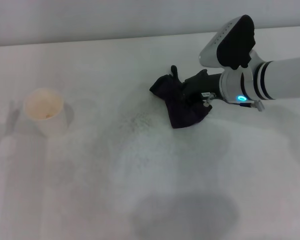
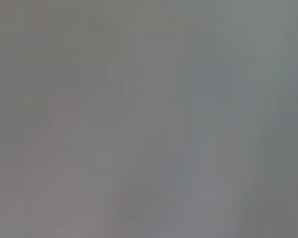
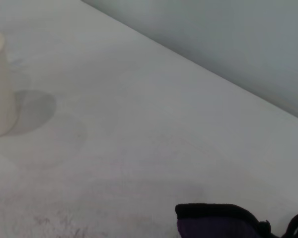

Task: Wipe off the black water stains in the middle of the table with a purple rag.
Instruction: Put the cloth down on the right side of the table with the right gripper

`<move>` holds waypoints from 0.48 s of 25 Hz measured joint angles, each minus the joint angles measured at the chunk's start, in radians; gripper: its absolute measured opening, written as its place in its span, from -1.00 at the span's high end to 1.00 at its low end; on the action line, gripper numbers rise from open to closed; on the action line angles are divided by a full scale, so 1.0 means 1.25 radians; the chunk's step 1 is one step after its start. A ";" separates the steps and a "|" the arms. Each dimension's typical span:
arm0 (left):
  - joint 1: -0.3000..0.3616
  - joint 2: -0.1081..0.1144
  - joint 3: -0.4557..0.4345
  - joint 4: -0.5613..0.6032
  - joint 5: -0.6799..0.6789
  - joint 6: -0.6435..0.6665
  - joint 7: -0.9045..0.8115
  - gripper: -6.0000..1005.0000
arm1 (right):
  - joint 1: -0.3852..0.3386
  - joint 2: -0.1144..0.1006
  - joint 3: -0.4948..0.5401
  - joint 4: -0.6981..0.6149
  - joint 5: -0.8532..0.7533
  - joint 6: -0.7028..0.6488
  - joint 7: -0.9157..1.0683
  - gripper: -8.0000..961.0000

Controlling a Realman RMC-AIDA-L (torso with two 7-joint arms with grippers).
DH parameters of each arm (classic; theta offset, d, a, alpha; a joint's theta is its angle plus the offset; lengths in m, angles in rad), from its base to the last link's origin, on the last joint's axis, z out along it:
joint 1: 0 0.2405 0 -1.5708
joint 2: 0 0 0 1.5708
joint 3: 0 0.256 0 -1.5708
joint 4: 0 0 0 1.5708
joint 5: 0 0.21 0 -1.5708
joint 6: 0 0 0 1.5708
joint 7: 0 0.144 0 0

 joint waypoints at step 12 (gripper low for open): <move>-0.003 0.000 0.000 0.002 -0.003 0.004 -0.004 -0.74 | 0.001 0.000 -0.001 -0.019 -0.001 0.033 -0.001 0.76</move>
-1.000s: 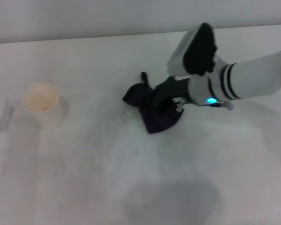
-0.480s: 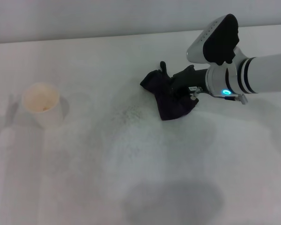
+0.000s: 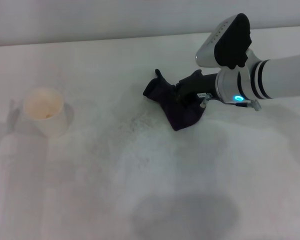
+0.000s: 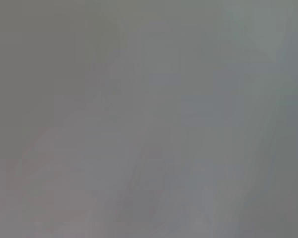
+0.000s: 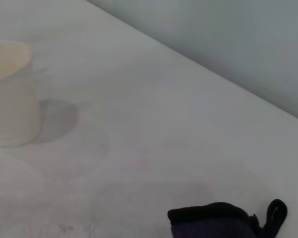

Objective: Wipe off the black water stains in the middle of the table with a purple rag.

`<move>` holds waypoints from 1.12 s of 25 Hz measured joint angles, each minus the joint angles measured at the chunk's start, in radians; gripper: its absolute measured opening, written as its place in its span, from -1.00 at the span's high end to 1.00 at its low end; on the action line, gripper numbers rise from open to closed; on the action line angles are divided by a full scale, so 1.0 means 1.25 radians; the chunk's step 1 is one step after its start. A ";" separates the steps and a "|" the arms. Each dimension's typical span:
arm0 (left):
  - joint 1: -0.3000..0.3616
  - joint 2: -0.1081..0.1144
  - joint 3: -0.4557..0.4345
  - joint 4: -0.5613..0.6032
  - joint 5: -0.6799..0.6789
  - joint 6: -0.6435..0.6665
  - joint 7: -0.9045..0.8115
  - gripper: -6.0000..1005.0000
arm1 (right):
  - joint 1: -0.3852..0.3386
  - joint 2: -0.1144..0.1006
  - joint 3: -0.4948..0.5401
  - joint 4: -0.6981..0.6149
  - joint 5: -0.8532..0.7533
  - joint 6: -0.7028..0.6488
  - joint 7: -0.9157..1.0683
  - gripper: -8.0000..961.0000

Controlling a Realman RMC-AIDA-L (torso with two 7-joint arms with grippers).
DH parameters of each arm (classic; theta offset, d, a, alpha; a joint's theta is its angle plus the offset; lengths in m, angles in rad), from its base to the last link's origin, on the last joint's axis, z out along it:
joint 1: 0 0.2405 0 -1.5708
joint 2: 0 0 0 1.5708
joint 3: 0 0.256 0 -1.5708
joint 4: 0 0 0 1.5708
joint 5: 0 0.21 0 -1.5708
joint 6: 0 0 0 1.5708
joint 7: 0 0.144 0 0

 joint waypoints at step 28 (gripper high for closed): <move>-0.037 0.001 -0.001 -0.020 -0.004 -0.007 0.003 -0.74 | -0.177 0.001 0.549 0.055 0.409 0.296 -0.255 -0.71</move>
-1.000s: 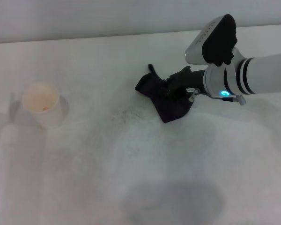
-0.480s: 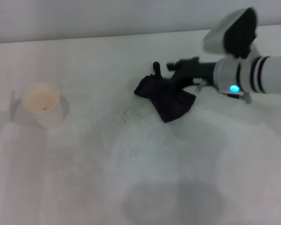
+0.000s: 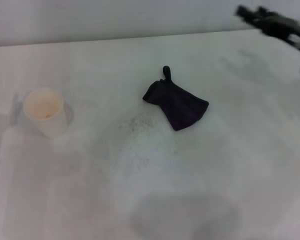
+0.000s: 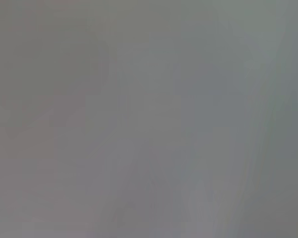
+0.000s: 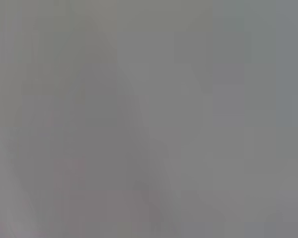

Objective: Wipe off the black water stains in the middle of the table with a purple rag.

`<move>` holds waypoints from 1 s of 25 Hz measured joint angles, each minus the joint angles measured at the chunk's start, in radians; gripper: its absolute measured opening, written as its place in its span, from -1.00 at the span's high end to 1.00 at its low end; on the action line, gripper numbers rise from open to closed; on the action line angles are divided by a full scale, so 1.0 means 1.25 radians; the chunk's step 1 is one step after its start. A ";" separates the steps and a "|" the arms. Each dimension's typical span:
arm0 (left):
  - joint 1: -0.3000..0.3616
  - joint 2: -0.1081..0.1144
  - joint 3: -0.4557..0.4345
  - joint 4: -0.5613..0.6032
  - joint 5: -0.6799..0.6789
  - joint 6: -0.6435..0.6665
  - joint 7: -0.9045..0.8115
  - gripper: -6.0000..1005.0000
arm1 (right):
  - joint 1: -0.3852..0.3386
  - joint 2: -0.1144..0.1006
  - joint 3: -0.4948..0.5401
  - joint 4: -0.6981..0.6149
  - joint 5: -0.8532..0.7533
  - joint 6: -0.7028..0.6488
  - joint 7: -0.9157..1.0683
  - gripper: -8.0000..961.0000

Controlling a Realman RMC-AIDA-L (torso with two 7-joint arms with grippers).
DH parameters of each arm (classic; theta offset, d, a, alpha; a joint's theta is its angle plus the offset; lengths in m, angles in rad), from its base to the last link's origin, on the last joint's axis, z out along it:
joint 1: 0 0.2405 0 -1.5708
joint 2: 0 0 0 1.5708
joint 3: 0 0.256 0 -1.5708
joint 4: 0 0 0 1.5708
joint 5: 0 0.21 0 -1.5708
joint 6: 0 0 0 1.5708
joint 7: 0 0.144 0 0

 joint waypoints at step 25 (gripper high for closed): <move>-0.029 -0.001 0.003 0.002 0.006 -0.038 -0.006 -0.74 | 0.058 0.009 0.241 0.324 0.271 -0.125 -0.903 -0.78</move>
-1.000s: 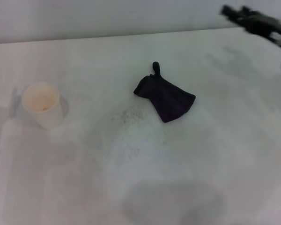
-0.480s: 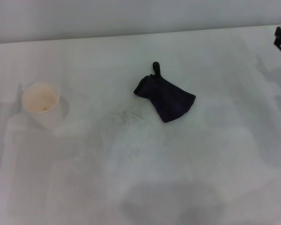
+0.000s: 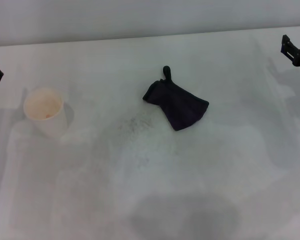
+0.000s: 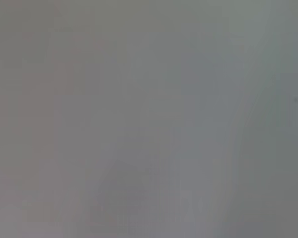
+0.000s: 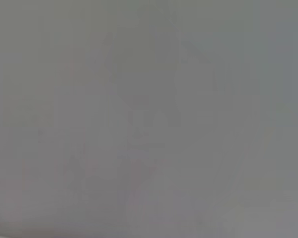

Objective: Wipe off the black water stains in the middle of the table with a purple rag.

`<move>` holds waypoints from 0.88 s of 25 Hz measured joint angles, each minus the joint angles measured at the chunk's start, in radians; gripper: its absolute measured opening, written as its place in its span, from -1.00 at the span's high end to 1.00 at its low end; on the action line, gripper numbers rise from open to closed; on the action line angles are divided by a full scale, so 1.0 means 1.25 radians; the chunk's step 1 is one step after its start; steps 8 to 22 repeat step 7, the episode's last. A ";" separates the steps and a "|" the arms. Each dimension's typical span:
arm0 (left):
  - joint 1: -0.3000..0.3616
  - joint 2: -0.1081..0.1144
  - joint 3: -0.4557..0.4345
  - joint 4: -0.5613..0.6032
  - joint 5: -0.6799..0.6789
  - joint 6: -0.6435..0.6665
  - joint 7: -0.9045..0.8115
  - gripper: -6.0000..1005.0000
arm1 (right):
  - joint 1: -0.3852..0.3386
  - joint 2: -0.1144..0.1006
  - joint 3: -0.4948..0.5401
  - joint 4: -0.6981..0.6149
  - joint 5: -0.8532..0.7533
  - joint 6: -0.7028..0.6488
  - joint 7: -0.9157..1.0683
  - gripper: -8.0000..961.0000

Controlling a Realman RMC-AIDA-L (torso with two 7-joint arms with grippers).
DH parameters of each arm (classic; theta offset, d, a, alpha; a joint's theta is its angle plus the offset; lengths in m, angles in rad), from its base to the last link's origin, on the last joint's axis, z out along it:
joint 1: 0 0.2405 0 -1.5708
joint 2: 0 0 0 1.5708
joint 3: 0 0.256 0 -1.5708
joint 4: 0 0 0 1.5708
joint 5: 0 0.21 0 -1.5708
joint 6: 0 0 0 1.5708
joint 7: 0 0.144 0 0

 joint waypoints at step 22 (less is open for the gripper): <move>-0.001 0.000 -0.003 0.000 -0.007 -0.026 -0.007 -0.74 | 0.015 0.000 0.008 0.011 0.005 -0.024 0.006 -0.78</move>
